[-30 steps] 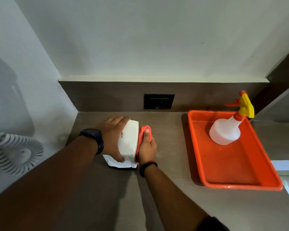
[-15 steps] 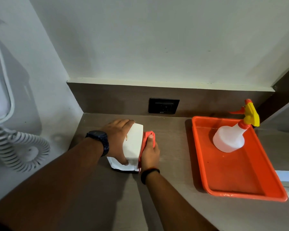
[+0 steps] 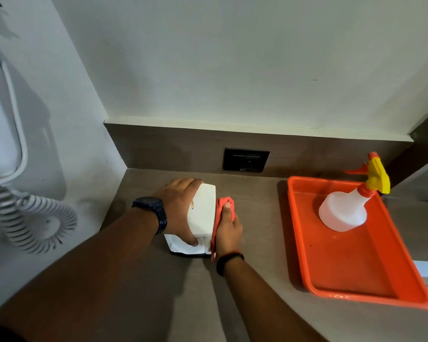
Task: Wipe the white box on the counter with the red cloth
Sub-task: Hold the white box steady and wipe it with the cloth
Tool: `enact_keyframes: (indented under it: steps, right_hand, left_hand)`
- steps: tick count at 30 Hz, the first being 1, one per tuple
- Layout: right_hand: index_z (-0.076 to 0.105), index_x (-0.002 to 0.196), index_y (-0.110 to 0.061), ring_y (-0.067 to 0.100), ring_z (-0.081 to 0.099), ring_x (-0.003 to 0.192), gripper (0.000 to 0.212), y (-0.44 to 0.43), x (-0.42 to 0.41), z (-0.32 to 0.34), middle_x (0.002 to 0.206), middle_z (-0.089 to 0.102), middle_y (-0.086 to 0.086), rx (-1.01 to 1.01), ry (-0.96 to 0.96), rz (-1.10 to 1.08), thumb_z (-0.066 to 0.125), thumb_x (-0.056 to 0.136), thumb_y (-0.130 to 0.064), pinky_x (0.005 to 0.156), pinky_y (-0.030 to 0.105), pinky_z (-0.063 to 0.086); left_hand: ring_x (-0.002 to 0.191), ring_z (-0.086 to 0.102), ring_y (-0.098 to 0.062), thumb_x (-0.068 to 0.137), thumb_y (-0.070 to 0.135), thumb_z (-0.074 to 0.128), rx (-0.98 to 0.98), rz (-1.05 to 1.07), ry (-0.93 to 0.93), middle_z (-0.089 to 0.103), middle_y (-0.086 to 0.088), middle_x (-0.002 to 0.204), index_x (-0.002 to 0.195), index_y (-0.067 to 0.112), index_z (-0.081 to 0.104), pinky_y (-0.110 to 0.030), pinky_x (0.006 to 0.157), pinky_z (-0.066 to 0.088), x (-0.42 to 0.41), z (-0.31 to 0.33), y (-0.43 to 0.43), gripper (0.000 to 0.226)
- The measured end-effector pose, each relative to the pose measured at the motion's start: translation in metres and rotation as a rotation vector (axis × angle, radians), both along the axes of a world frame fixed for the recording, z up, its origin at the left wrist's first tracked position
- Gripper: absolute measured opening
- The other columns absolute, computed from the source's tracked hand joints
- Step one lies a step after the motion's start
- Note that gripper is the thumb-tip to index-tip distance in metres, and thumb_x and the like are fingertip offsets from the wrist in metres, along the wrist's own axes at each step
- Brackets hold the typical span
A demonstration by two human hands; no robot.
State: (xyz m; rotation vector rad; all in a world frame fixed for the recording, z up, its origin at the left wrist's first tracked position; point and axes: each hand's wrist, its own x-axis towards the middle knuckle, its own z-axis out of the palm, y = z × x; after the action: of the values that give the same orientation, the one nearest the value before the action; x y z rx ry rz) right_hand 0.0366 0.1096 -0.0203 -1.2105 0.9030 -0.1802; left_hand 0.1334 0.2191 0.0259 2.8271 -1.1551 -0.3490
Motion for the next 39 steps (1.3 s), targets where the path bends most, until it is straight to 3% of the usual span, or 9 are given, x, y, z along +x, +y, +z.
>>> enact_keyframes:
  steps: [2,10,15,18,20,24,27,29,39]
  right_hand:
    - [0.063,0.09,-0.038,0.02,0.066,0.103,0.026,0.009,-0.012,0.001,0.116,0.071,0.004,0.036,-0.034,-0.041,0.043,0.096,-0.052,0.097,0.043,0.054]
    - [0.064,0.126,-0.017,0.03,0.063,0.115,0.051,-0.007,0.017,0.007,0.124,0.069,0.011,-0.122,-0.024,0.013,0.043,0.097,-0.052,0.105,0.051,0.048]
    - [0.07,0.105,-0.018,0.03,0.067,0.105,0.037,0.003,-0.011,-0.004,0.115,0.072,0.015,0.049,0.043,-0.086,0.043,0.099,-0.043,0.098,0.048,0.054]
    - [0.071,0.103,-0.012,0.027,0.072,0.096,0.037,0.0,-0.02,0.009,0.109,0.074,0.017,0.295,-0.065,-0.175,0.044,0.1,-0.037,0.074,0.032,0.06]
    - [0.072,0.1,-0.013,0.029,0.072,0.097,0.039,-0.003,-0.018,0.028,0.105,0.075,0.015,0.324,-0.209,-0.177,0.044,0.1,-0.04,0.078,0.035,0.059]
    - [0.071,0.093,-0.018,0.021,0.064,0.092,0.033,-0.003,0.005,0.061,0.093,0.07,0.002,-0.35,-0.394,0.042,0.048,0.095,-0.042,0.086,0.044,0.053]
    - [0.065,0.119,-0.02,0.024,0.053,0.128,0.042,-0.001,0.028,0.06,0.129,0.066,0.003,-1.076,-0.236,0.606,0.043,0.094,-0.045,0.112,0.045,0.036]
    - [0.059,0.128,-0.025,0.027,0.039,0.142,0.045,0.002,0.036,0.057,0.142,0.058,0.002,-1.379,-0.096,0.839,0.039,0.096,-0.049,0.12,0.046,0.02]
    - [0.064,0.118,-0.025,0.023,0.051,0.129,0.043,-0.003,0.013,0.049,0.125,0.068,-0.002,-1.496,-0.189,0.86,0.04,0.091,-0.049,0.112,0.044,0.035]
  left_hand:
    - [0.134,0.026,-0.025,0.028,0.078,0.068,-0.012,-0.002,-0.002,0.03,-0.005,0.149,0.142,0.019,0.013,-0.041,0.11,0.029,0.0,0.0,0.0,0.139]
    - [0.136,0.023,-0.025,0.032,0.073,0.076,-0.01,-0.007,-0.008,0.027,-0.005,0.151,0.144,0.019,0.012,-0.041,0.111,0.027,0.002,-0.002,0.0,0.14]
    - [0.137,0.02,-0.023,0.031,0.076,0.074,-0.017,0.002,0.002,0.023,-0.004,0.153,0.144,0.02,0.008,-0.038,0.112,0.024,0.002,-0.003,0.0,0.142]
    - [0.14,0.011,-0.023,0.031,0.073,0.08,-0.033,0.009,0.069,0.014,-0.004,0.156,0.146,0.02,0.001,-0.039,0.115,0.017,0.002,0.0,0.002,0.149]
    - [0.143,0.0,-0.021,0.028,0.072,0.083,-0.095,0.035,0.15,0.001,-0.002,0.159,0.146,0.023,-0.011,-0.039,0.117,0.009,-0.001,0.001,0.01,0.159]
    - [0.142,-0.005,-0.015,0.025,0.067,0.087,-0.341,0.187,0.251,-0.011,0.002,0.157,0.136,0.032,-0.031,-0.035,0.116,0.007,-0.008,0.003,0.036,0.166]
    - [0.143,0.002,-0.018,0.03,0.056,0.093,-0.429,0.243,0.28,-0.005,-0.004,0.158,0.132,0.038,-0.035,-0.038,0.115,0.014,-0.008,0.004,0.048,0.164]
    - [0.143,0.006,-0.021,0.033,0.056,0.093,-0.446,0.21,0.297,-0.002,-0.008,0.158,0.128,0.043,-0.038,-0.043,0.115,0.02,-0.005,0.006,0.049,0.163]
    - [0.123,0.043,-0.027,0.034,0.058,0.087,-0.323,0.04,0.355,0.04,-0.012,0.142,0.126,0.045,-0.042,-0.049,0.101,0.041,0.005,0.01,0.033,0.16]
